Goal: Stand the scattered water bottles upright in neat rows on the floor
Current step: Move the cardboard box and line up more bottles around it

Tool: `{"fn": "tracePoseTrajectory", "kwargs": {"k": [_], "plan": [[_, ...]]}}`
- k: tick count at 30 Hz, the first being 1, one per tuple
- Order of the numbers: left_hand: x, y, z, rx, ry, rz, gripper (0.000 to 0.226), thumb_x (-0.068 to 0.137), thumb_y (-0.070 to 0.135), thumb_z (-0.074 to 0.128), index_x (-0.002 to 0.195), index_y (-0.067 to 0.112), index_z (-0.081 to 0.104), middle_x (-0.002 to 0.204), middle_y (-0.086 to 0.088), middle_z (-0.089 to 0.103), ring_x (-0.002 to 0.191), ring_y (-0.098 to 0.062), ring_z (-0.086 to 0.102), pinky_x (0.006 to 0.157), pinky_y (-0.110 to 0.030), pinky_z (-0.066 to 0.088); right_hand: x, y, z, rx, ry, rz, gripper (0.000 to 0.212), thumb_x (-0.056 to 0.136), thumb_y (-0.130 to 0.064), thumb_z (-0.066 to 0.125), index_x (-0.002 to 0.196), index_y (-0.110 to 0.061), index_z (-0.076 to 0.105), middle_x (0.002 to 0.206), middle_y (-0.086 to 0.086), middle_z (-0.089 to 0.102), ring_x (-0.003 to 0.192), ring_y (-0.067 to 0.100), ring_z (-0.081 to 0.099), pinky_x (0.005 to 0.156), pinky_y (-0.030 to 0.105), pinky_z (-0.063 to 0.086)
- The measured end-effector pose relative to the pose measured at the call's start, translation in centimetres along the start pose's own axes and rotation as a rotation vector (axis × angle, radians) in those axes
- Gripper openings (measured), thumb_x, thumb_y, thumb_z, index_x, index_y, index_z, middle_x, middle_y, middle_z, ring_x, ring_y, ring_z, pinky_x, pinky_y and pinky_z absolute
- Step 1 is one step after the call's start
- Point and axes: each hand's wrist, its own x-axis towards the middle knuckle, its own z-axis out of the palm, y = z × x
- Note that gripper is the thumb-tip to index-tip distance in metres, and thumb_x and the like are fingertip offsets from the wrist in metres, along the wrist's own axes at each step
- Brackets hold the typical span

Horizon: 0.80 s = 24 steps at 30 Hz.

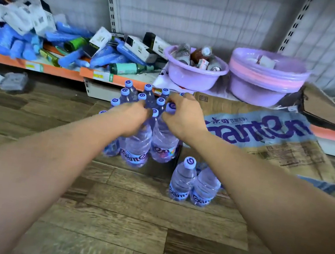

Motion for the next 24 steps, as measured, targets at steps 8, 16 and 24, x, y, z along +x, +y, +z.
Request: {"fn": "tracePoseTrajectory", "kwargs": {"k": [8, 16, 24], "plan": [[-1.9, 3.1, -13.6, -0.079, 0.180, 0.005, 0.029, 0.091, 0.025, 0.055, 0.117, 0.012, 0.055, 0.128, -0.016, 0.046, 0.113, -0.034, 0.054, 0.084, -0.036, 0.043, -0.4, -2.1, -13.2, -0.056, 0.196, -0.031, 0.022, 0.075, -0.019, 0.062, 0.090, -0.004, 0.069, 0.095, 0.012, 0.072, 0.091, 0.029, 0.062, 0.080, 0.032, 0.051], [0.4, 12.0, -19.3, -0.201, 0.235, 0.193, 0.021, 0.087, 0.030, 0.058, 0.104, 0.017, 0.060, 0.113, -0.009, 0.059, 0.108, -0.030, 0.056, 0.089, -0.035, 0.044, -3.9, 1.2, -24.0, -0.251, 0.226, 0.034, 0.024, 0.078, -0.031, 0.064, 0.092, -0.012, 0.071, 0.094, 0.010, 0.069, 0.086, 0.026, 0.056, 0.070, 0.026, 0.040], [2.4, 21.5, -16.1, -0.198, 0.141, 0.392, 0.025, 0.089, 0.033, 0.057, 0.103, 0.012, 0.057, 0.118, -0.013, 0.056, 0.110, -0.033, 0.054, 0.092, -0.036, 0.044, -8.7, 9.0, -25.7, -0.403, 0.038, 0.165, 0.020, 0.075, -0.026, 0.068, 0.093, -0.018, 0.072, 0.084, -0.001, 0.056, 0.082, 0.017, 0.049, 0.070, 0.021, 0.032]]}}
